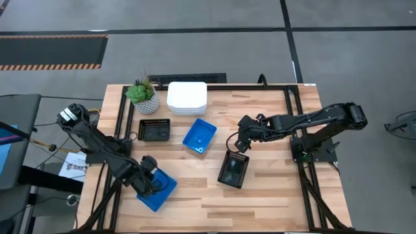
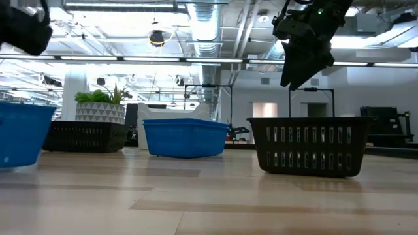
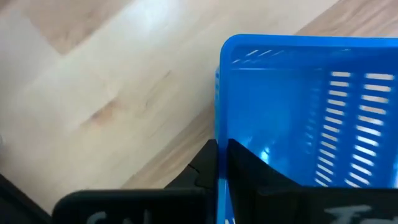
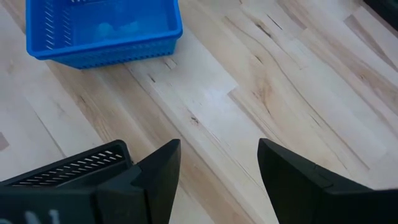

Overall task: Stack baskets by color
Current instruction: Stack the bottom blue bin on top of the other stacked blue bins

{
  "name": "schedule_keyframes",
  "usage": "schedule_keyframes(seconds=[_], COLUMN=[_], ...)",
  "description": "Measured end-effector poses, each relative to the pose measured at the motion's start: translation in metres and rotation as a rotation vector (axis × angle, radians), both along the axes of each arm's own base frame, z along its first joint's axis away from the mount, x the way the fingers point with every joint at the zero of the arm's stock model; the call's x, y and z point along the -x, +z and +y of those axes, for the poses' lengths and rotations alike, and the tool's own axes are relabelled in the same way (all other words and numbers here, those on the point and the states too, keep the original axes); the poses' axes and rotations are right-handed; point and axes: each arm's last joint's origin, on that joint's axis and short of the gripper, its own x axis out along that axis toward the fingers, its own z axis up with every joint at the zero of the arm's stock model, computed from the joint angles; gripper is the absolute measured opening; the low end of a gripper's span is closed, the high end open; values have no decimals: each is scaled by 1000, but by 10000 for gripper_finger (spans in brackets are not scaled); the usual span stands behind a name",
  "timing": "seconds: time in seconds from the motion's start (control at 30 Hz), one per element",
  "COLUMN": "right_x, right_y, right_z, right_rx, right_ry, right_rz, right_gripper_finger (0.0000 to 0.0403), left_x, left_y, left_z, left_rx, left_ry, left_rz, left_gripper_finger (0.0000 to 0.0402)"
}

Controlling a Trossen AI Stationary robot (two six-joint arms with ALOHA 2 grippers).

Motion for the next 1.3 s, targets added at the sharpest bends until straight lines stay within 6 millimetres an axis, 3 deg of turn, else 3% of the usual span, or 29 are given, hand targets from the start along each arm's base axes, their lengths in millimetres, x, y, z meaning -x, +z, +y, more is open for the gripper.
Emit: schedule_keyframes(seconds=[0.4, 0.77, 0.9, 1.0, 1.3], right_x=[0, 0, 0, 0, 0], right_y=[0, 0, 0, 0, 0], right_z=[-1, -1, -1, -1, -1], right_rx=[20, 21, 21, 20, 30], right_ry=[-18, -18, -18, -18, -24], right_rz=[-4, -3, -3, -4, -5], right_gripper_finger=[239, 239, 239, 239, 239], left_x=[-30, -63, -71, -77, -107], left_y=[43, 89, 103, 107, 98], left_z=[24, 71, 91, 108, 149], left_rx=[-125, -397, -577, -677, -701], left_ry=[-46, -103, -67, -22, 27], left_rz=[-59, -155, -193, -200, -357], left_gripper_finger=[0, 0, 0, 0, 0])
